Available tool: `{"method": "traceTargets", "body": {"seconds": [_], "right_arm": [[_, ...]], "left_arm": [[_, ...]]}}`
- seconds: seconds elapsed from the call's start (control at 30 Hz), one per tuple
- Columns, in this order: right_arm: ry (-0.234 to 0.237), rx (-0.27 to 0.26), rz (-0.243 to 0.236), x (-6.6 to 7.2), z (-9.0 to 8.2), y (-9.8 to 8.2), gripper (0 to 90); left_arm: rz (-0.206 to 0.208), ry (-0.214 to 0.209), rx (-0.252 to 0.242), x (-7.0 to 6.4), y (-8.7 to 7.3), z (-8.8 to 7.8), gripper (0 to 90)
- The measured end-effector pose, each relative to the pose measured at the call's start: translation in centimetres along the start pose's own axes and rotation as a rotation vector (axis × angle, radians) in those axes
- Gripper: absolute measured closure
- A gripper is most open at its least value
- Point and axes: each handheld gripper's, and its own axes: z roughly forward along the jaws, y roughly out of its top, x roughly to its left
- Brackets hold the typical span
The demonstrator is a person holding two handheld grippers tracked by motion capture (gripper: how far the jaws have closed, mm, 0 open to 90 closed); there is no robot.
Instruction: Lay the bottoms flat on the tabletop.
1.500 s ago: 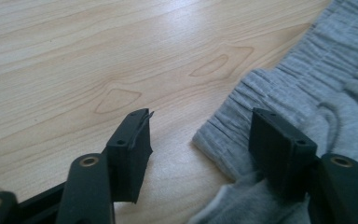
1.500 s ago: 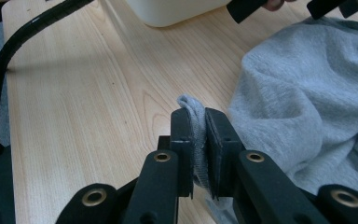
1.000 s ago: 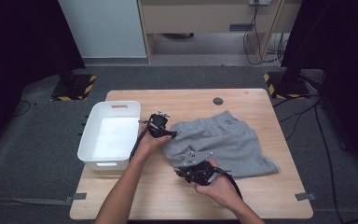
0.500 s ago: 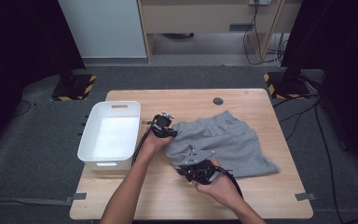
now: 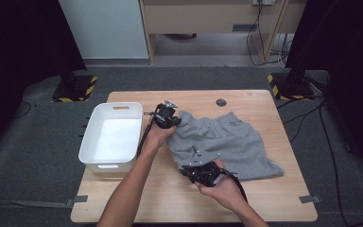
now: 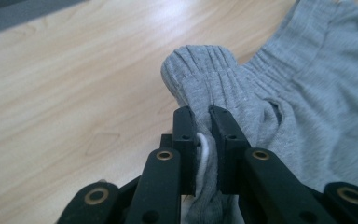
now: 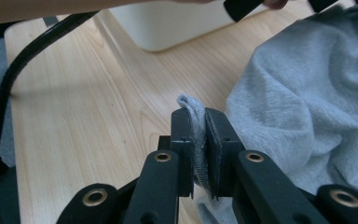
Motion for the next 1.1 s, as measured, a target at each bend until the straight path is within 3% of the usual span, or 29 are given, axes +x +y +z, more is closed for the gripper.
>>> {"method": "traceTargets", "body": {"seconds": [0.13,0.53,1.1], "right_arm": [[-0.004,-0.013,-0.007,0.6,-0.4,0.5,83.2],[0.027,-0.059,-0.044,2.8,-1.2,3.6,83.9],[0.064,-0.112,-0.079,4.8,-0.7,6.4,84.1]], "left_arm": [[0.024,0.003,-0.001,-0.2,1.5,-0.5,81.9],[0.031,0.029,-0.047,0.6,4.1,-2.2,82.8],[0.029,0.049,-0.057,2.1,4.7,-3.9,83.0]]}}
